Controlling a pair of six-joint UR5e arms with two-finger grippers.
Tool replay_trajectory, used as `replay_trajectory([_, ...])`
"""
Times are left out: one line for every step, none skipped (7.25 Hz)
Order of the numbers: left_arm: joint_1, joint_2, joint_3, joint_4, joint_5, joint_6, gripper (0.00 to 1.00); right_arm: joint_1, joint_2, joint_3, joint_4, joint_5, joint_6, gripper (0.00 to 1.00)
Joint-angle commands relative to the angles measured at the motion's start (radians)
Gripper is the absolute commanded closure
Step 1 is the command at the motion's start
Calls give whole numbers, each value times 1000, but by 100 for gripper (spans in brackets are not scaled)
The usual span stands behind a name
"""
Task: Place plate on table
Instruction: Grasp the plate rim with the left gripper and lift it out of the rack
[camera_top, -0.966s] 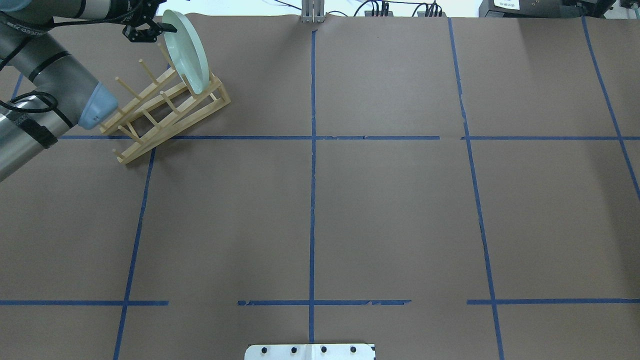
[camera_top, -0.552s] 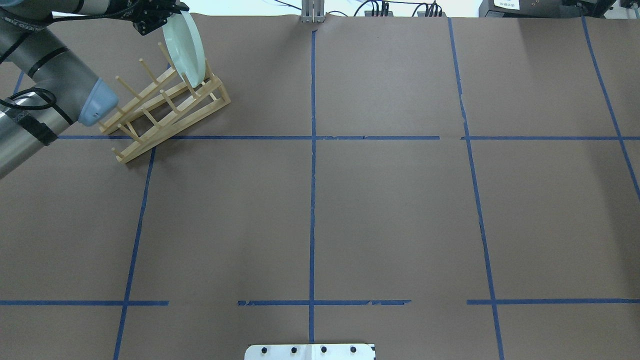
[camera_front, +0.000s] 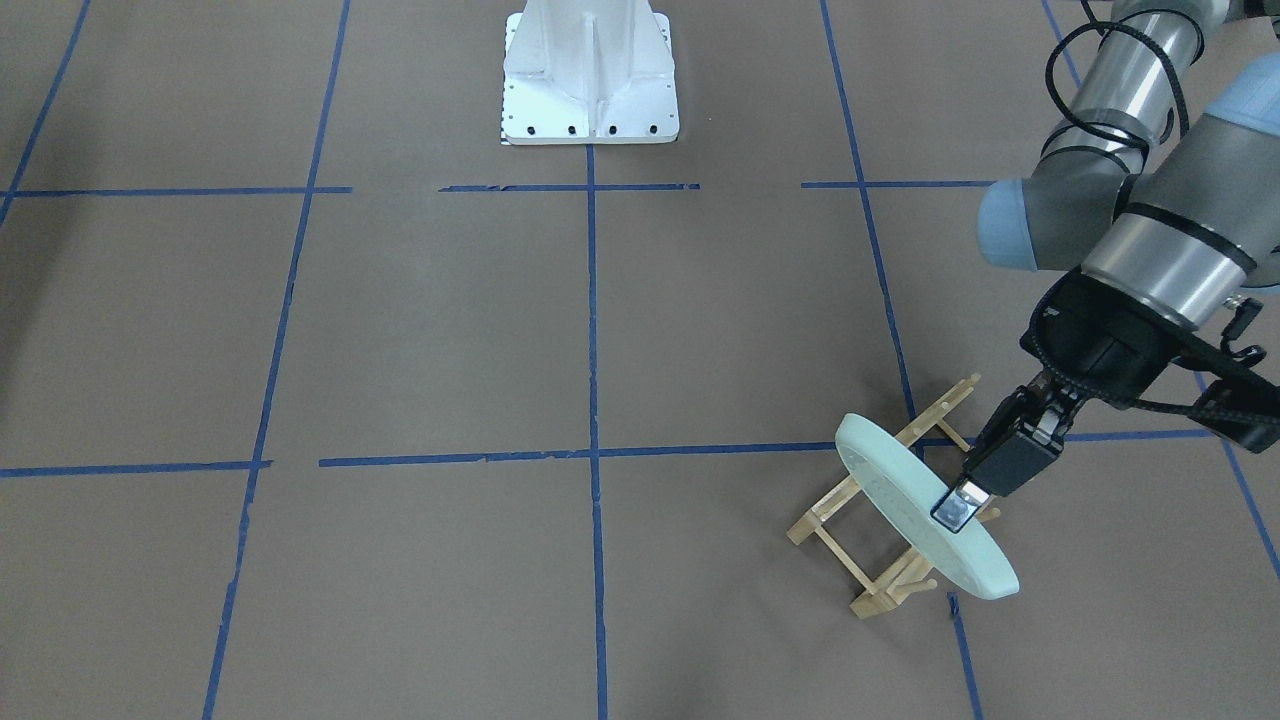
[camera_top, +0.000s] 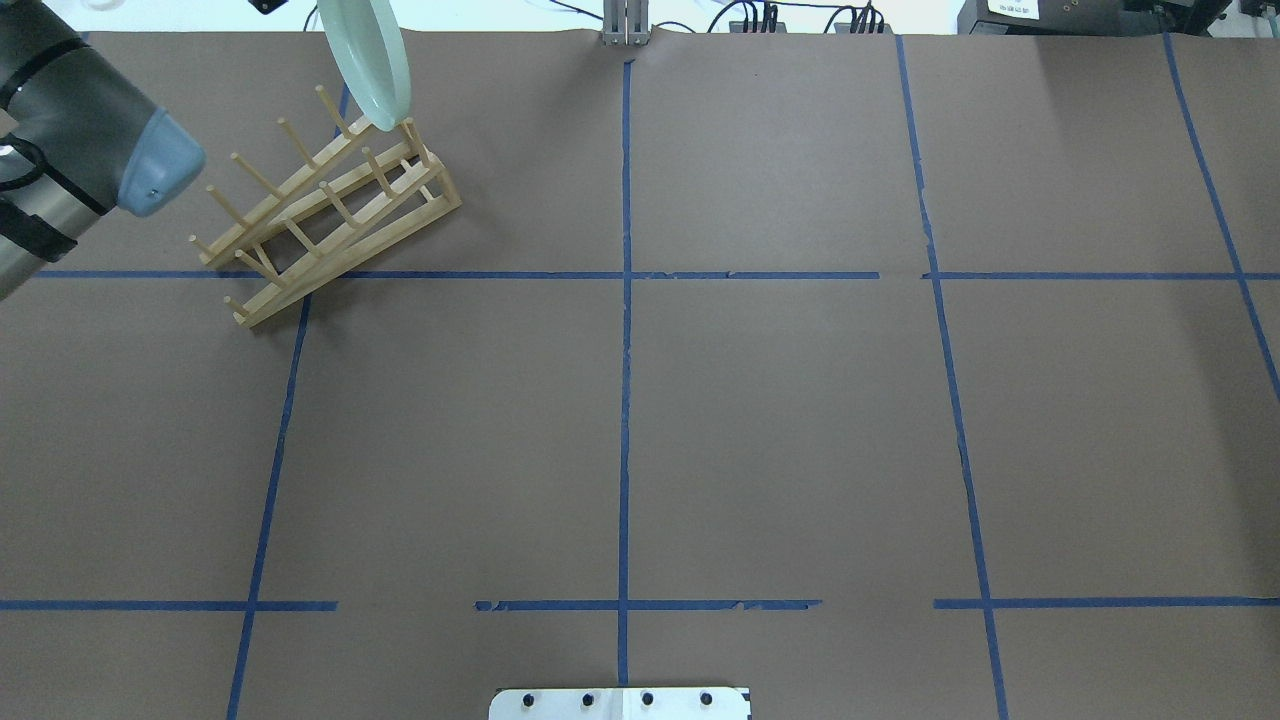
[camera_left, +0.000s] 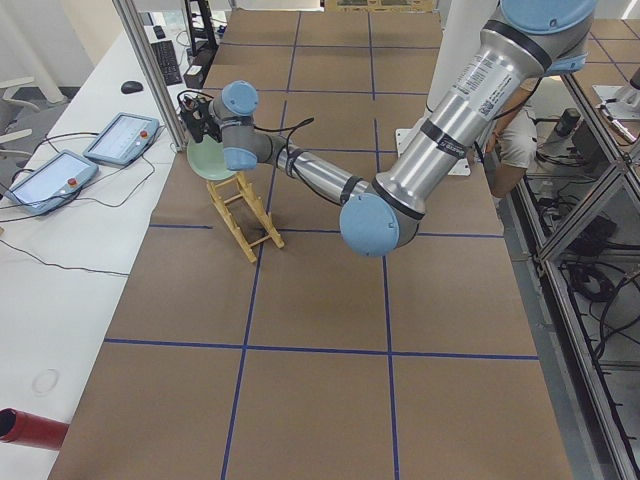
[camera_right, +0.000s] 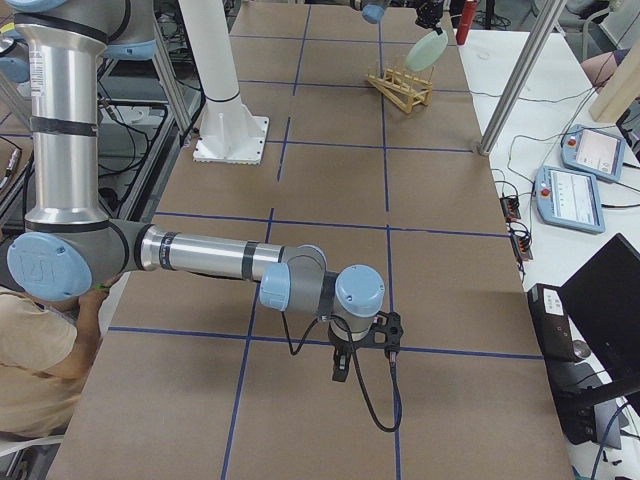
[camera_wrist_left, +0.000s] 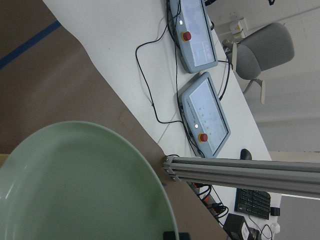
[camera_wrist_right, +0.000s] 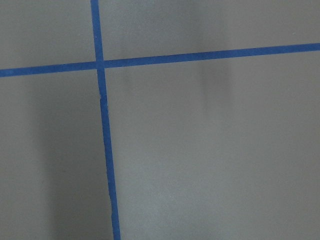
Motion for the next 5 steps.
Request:
replay_trajectory([-5, 3, -184, 235, -18, -51, 100, 0, 0, 0, 0, 0, 0, 0])
replay_trajectory([9, -6, -248, 396, -17, -44, 100, 0, 0, 0, 0, 0, 0, 0])
replay_trajectory([54, -35, -285, 565, -14, -27, 100, 0, 0, 0, 0, 0, 0, 0])
replay_trajectory([125, -67, -343, 800, -5, 48, 100, 0, 1, 0, 0, 0, 0, 0])
replay_trajectory([182, -122, -363, 1000, -1, 105, 100, 0, 1, 0, 0, 0, 0, 0])
